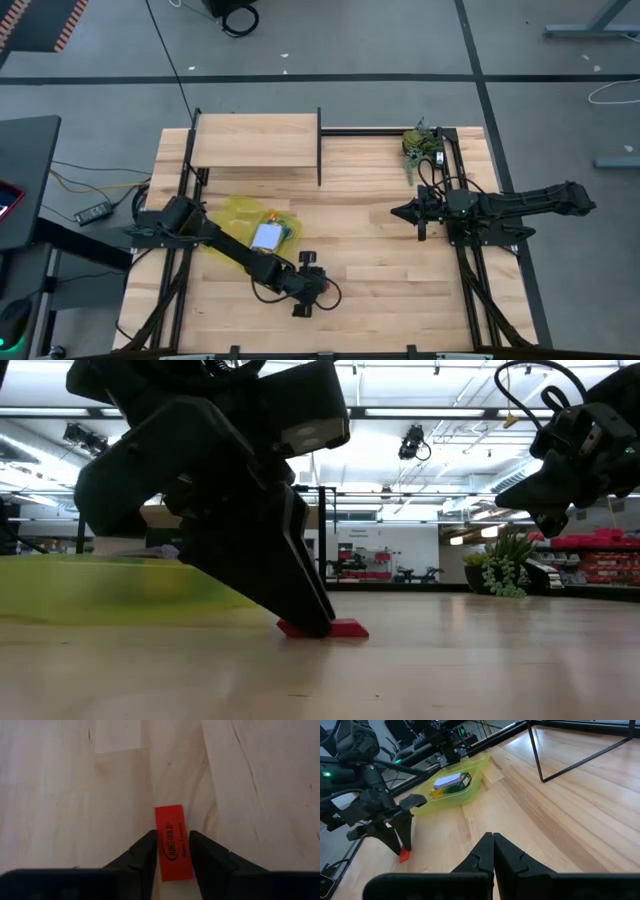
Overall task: Pack school essentials
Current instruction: Put the red eraser into the yellow supply box
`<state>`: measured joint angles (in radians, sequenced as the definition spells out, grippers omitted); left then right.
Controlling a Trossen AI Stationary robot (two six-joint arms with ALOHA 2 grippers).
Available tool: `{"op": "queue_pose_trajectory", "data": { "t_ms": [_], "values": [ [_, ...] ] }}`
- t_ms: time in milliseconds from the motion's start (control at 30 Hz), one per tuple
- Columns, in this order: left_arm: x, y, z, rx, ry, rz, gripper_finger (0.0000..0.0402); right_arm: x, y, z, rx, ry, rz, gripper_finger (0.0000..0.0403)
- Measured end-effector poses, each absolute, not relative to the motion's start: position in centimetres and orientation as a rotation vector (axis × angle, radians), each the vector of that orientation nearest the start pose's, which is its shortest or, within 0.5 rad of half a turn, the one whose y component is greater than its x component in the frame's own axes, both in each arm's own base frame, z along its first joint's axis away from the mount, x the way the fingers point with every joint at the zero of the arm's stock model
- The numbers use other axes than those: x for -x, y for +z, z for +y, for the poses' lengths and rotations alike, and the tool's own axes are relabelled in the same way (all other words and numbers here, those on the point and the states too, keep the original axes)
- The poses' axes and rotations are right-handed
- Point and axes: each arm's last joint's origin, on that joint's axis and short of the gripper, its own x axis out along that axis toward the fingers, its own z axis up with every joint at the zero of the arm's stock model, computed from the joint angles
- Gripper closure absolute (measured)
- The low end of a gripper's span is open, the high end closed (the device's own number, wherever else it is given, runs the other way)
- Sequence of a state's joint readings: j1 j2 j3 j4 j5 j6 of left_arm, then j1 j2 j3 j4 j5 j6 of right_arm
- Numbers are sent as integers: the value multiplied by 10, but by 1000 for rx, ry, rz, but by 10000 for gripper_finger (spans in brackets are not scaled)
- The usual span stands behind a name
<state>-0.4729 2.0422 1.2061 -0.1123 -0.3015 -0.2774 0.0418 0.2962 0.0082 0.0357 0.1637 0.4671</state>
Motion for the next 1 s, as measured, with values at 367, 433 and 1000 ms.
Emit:
{"op": "queue_pose_trajectory", "data": {
  "t_ms": [367,433,1000],
  "values": [
    [-363,121,-176,-98,-27,890,360,-113,144,0,-438,-178,220,393],
    [-363,123,-176,-93,-32,887,358,-113,144,0,-438,-178,220,393],
    [-325,207,-159,164,132,889,363,-113,144,0,-438,-178,220,393]
  ]
}}
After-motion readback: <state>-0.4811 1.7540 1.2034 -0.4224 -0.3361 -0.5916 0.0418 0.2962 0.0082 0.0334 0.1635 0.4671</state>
